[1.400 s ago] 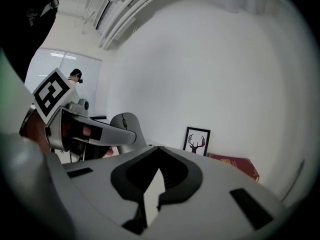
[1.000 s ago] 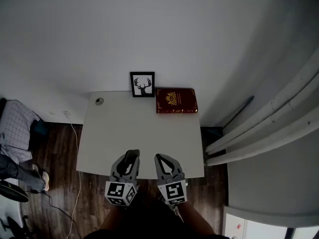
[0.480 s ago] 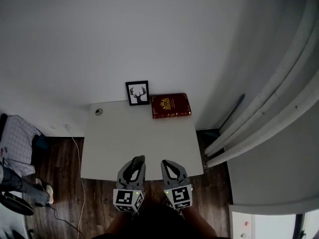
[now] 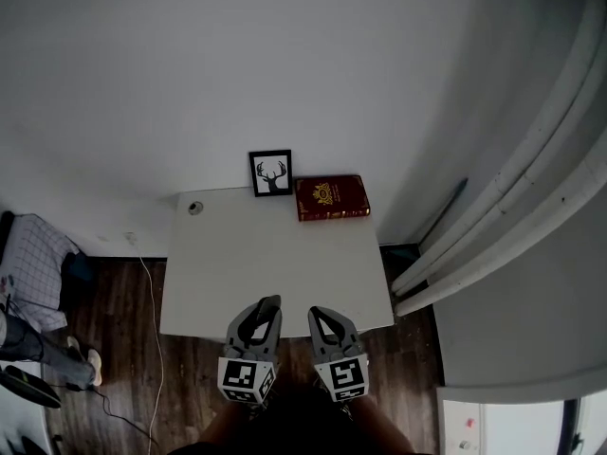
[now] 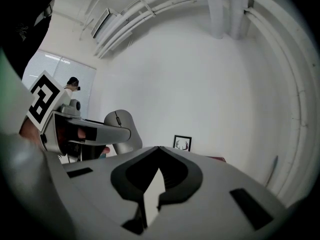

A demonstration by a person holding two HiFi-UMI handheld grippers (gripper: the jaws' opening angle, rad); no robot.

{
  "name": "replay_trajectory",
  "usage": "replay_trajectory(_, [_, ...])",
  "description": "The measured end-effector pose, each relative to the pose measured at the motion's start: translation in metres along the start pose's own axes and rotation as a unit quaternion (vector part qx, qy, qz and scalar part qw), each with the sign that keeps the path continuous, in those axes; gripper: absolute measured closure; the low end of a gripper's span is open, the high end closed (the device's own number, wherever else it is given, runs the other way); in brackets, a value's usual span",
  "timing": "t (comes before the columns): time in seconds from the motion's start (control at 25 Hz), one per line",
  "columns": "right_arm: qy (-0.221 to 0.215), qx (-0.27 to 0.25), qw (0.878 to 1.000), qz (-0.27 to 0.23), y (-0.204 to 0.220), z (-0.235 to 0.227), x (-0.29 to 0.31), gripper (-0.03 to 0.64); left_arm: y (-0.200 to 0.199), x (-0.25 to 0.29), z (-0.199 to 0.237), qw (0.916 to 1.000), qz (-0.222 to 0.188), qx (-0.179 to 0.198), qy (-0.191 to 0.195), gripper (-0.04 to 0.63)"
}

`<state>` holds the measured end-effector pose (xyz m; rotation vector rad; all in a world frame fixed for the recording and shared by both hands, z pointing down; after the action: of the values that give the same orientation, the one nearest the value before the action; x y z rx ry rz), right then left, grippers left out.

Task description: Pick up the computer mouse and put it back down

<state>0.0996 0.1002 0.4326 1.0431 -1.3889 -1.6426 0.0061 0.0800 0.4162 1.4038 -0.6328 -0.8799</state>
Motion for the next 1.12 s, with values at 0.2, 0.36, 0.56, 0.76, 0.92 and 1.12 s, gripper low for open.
replay_trajectory(0.2, [0.000, -0.003, 1.000, 0.000, -0.002, 0.006, 0.001, 0.597, -0.003, -0.005, 0.004, 1.0000, -0.001, 0.001, 0.002, 0.469])
replay_trajectory(0.36, [-0.005, -0.001, 1.000, 0.002, 0.000, 0.012, 0.004, 0.597, -0.003, -0.008, 0.009, 1.0000, -0.004, -0.006, 0.001, 0.469])
replay_trajectory(0.56, [-0.019, 0.001, 1.000, 0.002, 0.000, 0.018, 0.012, 0.597, -0.001, -0.010, 0.012, 1.0000, -0.001, -0.006, -0.004, 0.469])
replay_trajectory(0.76, [-0.032, 0.004, 0.999, 0.003, 0.003, 0.018, 0.018, 0.597, 0.001, -0.009, 0.018, 0.9999, 0.002, -0.005, -0.016, 0.469])
replay_trajectory(0.92, [-0.046, 0.005, 0.999, 0.001, 0.004, 0.016, 0.024, 0.597, 0.003, -0.007, 0.021, 0.9996, 0.004, -0.004, -0.028, 0.469])
replay_trajectory(1.12, [-0.066, 0.004, 0.998, -0.006, 0.005, 0.010, 0.034, 0.597, 0.005, 0.001, 0.024, 0.9989, 0.007, 0.002, -0.045, 0.469])
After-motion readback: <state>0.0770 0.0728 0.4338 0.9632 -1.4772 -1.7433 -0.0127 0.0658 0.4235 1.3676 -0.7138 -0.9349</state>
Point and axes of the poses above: the fingertips, and each gripper's own axes: x forward along the fingers, z to its left, y out of its underside, the point moved 1 cm from there along -x, backward along the fingers, and after that the axes turned 15 degrees about -z, right-handed, at the moved point
